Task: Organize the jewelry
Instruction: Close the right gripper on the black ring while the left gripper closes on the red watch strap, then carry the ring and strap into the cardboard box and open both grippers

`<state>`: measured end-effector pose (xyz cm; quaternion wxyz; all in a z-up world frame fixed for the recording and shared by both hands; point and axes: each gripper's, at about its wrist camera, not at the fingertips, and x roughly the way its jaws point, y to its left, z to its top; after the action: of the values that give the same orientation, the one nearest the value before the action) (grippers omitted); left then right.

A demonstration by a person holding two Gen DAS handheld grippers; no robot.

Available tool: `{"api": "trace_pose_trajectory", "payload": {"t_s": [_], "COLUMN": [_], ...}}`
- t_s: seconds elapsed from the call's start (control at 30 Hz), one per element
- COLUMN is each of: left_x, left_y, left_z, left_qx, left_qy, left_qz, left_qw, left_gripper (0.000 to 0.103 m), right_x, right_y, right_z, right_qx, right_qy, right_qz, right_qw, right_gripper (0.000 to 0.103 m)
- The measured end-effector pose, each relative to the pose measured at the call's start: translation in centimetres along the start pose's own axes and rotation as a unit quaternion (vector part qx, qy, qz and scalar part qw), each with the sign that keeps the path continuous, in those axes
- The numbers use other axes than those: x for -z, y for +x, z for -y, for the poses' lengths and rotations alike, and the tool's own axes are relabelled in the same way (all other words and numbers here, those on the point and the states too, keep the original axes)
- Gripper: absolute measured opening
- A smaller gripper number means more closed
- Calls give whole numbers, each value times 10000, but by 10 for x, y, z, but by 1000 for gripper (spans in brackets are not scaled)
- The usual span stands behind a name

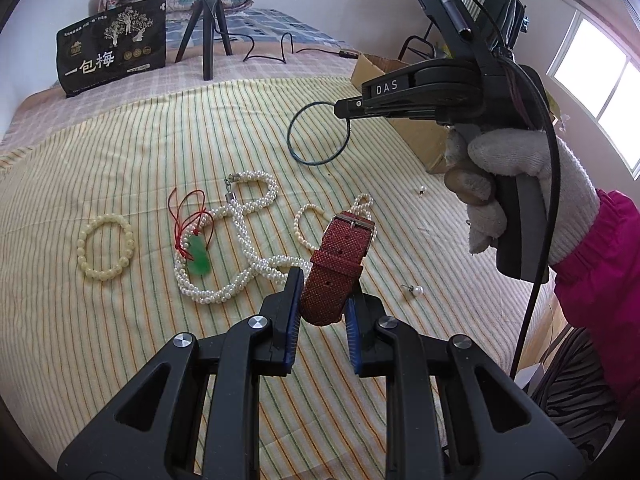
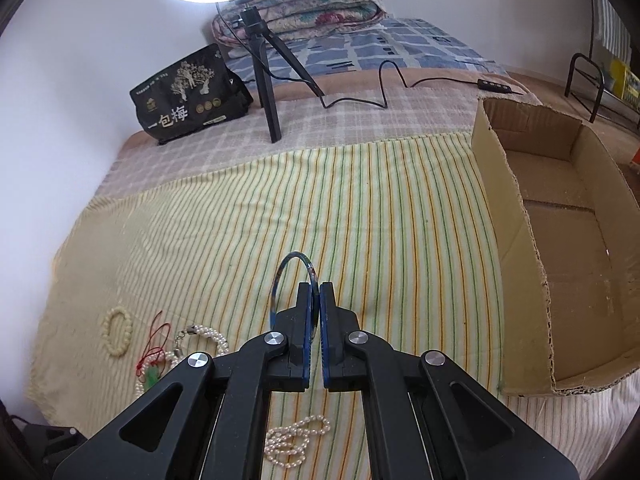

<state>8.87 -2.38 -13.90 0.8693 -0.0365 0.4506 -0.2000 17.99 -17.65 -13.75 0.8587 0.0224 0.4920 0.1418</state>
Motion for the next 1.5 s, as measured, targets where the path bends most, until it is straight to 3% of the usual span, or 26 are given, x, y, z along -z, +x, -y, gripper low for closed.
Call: {"api": "trace_pose_trajectory", "payload": {"t_s": [0.5, 1.03, 1.5], "left_x": [-16, -47, -108], "left_y": [-12, -2, 19], "left_z": [22, 50, 95], "left_qx": [88, 159, 368], "left_qy": [62, 190, 519], "left_qz": [301, 503, 831], "left_qw": [9995, 9984, 9945], "left_gripper": [18, 16, 16], "right_x": [-11, -21, -43], "right_y": [-52, -90, -120], "right_z": [3, 43, 106], "right_qx": [157, 231, 786], "right_qy": [-142, 190, 696], "right_qz": [642, 1028, 1508], "right_qw": [9977, 9942, 9830], "right_gripper": [2, 2, 2]}}
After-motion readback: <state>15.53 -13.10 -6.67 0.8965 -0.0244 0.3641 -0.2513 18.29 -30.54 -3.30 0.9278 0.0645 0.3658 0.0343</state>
